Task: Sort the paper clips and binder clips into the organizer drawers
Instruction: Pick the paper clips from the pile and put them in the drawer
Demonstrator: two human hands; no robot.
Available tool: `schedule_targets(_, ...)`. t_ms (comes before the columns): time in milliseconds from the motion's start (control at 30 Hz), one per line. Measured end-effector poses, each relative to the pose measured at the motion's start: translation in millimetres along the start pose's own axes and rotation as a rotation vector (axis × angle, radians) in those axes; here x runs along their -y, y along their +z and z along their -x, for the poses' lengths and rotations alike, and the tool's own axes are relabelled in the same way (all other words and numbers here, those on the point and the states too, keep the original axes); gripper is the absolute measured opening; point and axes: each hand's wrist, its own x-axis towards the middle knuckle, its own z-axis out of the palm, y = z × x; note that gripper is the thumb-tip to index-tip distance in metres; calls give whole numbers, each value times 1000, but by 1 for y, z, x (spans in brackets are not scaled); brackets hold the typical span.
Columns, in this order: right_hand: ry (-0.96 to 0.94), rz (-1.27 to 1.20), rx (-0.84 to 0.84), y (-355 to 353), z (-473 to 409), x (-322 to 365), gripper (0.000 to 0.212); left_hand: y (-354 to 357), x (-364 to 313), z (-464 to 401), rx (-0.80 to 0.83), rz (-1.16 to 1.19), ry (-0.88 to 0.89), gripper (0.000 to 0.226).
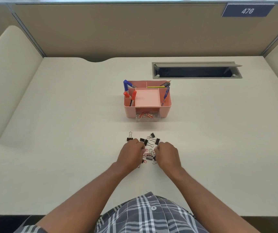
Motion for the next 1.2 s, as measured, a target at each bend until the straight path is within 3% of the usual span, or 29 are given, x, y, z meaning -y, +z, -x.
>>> schedule_targets(167,52,-169,-9,-9,-3,-3,21,1,2,1,-3,-18,-65,13)
schedule_targets(367,100,-7,54,-4,2,-9,30,2,4,0,2,-7,-100,13)
schedule_targets(567,47,-38,-27,12,5,11,34,5,5,1,-33,2,-104,11)
schedule_targets(800,10,-27,11,6,0,24,16,4,6,-1,-14,-19,-125,12)
schedule_targets(1067,-19,-102,90,1,-5,19,22,4,5,1,-37,1,-119,7)
schedule_targets(1200,58,-250,83,-5,-7,8,21,4,6,4,-41,-18,-96,9)
